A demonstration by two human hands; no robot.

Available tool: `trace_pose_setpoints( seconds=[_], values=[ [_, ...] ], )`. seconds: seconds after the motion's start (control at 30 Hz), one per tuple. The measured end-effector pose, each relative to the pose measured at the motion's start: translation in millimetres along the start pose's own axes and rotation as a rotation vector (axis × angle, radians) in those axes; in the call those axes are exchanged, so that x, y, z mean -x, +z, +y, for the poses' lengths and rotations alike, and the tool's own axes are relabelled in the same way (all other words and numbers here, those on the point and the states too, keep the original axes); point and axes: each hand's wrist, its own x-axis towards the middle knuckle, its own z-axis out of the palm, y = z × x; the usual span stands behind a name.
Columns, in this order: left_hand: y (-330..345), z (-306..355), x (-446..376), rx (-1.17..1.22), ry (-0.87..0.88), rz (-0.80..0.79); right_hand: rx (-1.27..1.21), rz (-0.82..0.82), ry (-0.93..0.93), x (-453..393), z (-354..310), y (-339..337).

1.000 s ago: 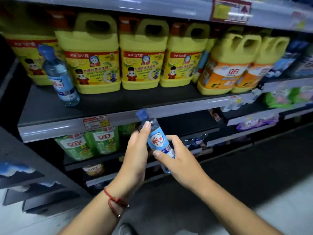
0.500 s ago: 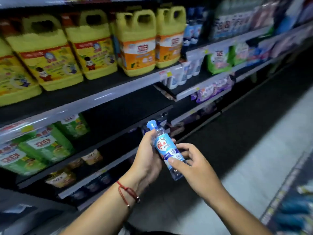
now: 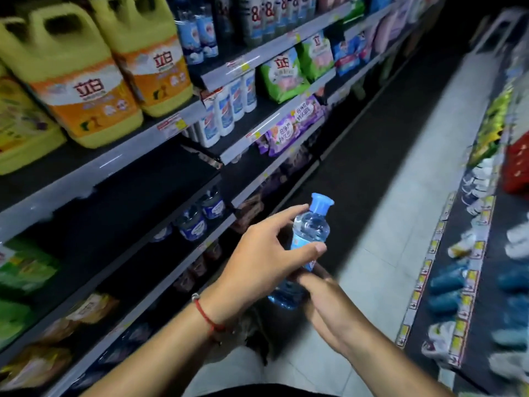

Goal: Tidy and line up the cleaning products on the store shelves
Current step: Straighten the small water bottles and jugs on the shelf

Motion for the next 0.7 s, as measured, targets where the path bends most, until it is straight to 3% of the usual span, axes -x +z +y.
trace_pose_setpoints(
  seconds=[0.2,0.47,0.7],
  values=[
    [-13.3,-13.2,-86.4,0.009,0.012,-0.025,0.050,-0.008,-0.004,-73.1,-41.0,-8.8],
    [-70.2,-16.6,-227.4,0.154,0.039,-0.053,0.363,-0.001,-0.126,-187.5,-141.6,-2.1],
    [-117.9,3.1,-313.7,-0.099,0.135,0.149,0.618,0.012,-0.293,-276.1,-229.8,13.0]
  ],
)
